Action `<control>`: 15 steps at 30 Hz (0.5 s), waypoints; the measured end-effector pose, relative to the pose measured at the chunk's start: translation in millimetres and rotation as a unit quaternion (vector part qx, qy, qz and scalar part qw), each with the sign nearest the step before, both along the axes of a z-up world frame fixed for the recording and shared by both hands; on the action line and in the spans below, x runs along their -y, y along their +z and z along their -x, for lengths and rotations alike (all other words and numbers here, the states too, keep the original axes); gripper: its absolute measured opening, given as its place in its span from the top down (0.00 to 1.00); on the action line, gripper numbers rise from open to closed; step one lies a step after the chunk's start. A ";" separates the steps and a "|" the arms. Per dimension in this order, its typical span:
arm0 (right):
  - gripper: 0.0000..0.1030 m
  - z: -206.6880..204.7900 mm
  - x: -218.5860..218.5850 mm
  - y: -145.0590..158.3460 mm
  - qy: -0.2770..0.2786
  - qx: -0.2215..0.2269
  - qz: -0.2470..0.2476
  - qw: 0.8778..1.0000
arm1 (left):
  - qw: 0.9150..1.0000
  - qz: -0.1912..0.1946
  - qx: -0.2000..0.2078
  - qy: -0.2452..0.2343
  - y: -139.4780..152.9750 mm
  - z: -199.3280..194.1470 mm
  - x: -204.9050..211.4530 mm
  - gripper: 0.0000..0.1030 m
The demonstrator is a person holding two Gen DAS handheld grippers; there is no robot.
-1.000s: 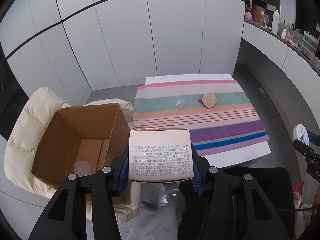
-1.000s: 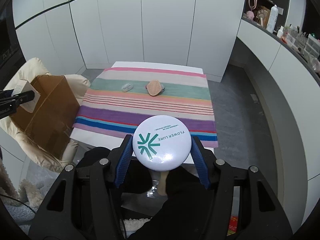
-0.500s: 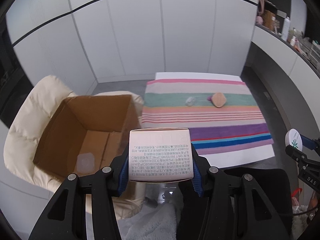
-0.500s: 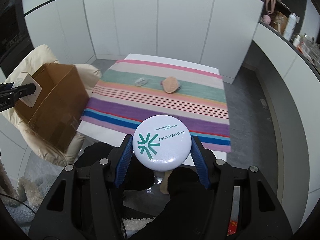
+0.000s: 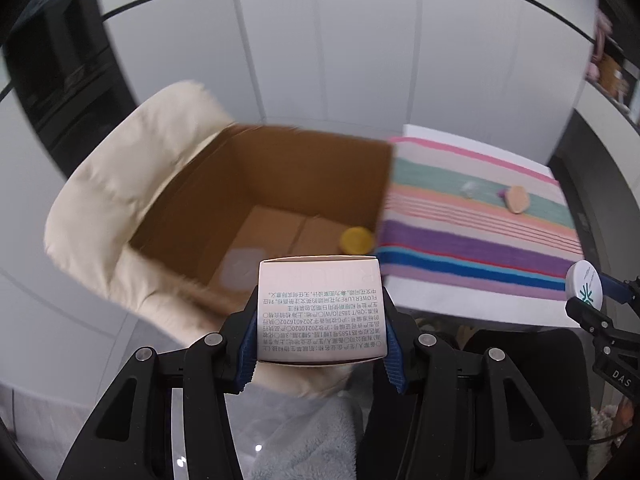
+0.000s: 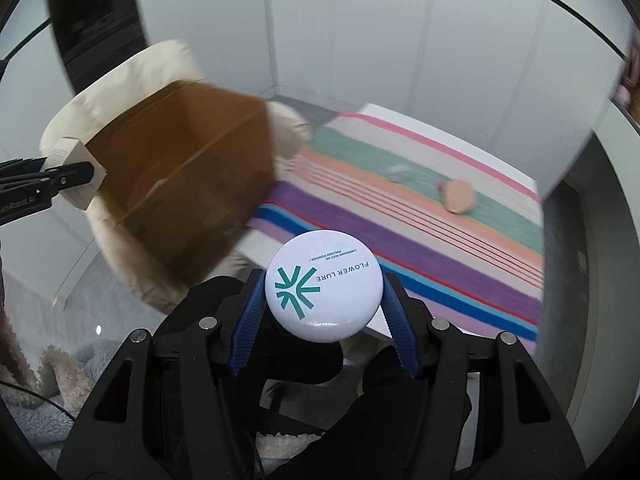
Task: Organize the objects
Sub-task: 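Lift the beige box with the left tool while the right tool carries the compact toward the cardboard box, then lower the beige box into the cardboard box with the left tool while the right tool lowers the compact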
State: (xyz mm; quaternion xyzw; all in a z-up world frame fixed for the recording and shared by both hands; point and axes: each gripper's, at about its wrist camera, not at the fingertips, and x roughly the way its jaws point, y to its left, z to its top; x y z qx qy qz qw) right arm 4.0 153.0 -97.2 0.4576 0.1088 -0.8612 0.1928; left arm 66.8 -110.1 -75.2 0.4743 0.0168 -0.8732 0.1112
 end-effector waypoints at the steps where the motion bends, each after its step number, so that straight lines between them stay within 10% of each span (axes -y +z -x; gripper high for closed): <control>1: 0.41 -1.3 9.2 -1.0 0.010 0.001 0.000 1.000 | 1.000 -0.004 0.004 0.010 -2.4 -5.2 9.3 0.49; 15: 0.41 -22.2 140.0 -11.2 0.154 0.010 0.000 0.988 | 0.993 -0.021 0.018 0.114 -18.6 -59.1 100.1 0.49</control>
